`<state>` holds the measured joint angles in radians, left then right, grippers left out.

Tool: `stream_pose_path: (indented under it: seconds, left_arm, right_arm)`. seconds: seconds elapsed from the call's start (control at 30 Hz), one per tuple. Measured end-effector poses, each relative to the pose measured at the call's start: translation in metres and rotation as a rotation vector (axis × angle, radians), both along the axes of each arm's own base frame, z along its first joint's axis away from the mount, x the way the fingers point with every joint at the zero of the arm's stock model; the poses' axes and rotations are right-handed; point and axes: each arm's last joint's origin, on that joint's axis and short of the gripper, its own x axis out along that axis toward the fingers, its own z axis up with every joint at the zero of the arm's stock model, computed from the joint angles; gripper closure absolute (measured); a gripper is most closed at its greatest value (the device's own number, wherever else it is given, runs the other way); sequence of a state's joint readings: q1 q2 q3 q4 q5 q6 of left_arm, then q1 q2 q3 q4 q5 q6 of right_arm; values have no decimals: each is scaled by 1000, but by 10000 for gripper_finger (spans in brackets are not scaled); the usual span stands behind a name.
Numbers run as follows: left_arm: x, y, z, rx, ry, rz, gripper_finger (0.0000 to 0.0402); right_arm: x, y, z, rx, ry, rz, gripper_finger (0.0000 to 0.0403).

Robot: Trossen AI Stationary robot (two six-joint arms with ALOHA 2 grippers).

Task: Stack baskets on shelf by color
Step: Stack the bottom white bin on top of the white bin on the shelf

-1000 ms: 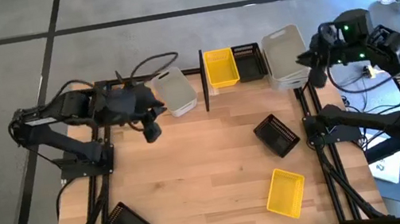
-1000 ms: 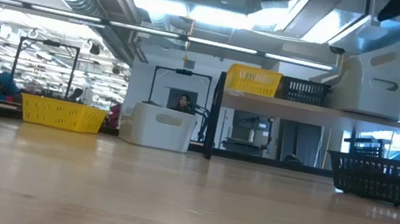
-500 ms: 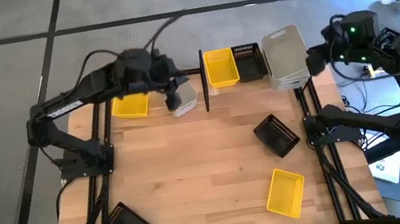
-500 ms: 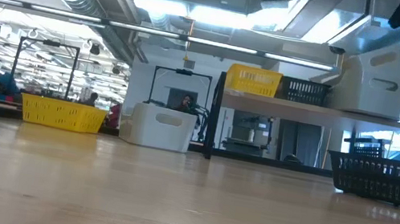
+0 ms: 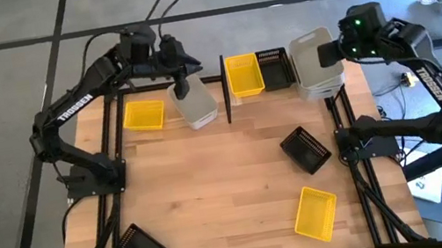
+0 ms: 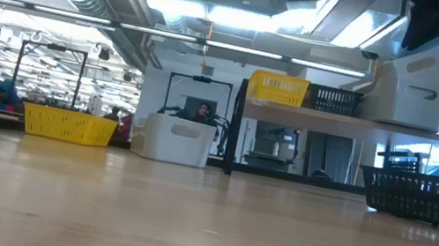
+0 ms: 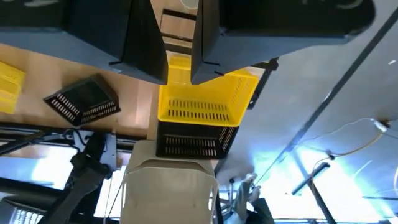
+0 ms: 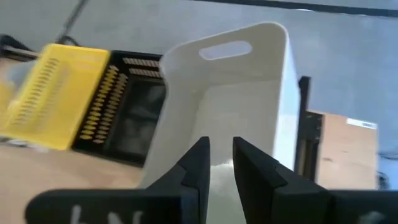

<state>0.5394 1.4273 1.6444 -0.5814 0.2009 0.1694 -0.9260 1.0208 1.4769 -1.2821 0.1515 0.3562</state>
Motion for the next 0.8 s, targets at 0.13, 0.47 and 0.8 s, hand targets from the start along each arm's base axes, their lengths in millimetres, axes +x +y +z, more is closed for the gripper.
stream_pose_path:
  seconds: [0.13, 0.47, 0.8]
  left_arm:
    - [-5, 7, 1, -2, -4, 22, 339]
    - [-7, 10, 1, -30, -14, 49, 339]
    - [0, 15, -5, -62, -11, 60, 339]
  right_arm:
    - [2, -6, -2, -18, 60, -26, 336]
    - [-2, 0, 27, -116, -38, -49, 336]
    - [1, -5, 38, 2, 38, -104, 336]
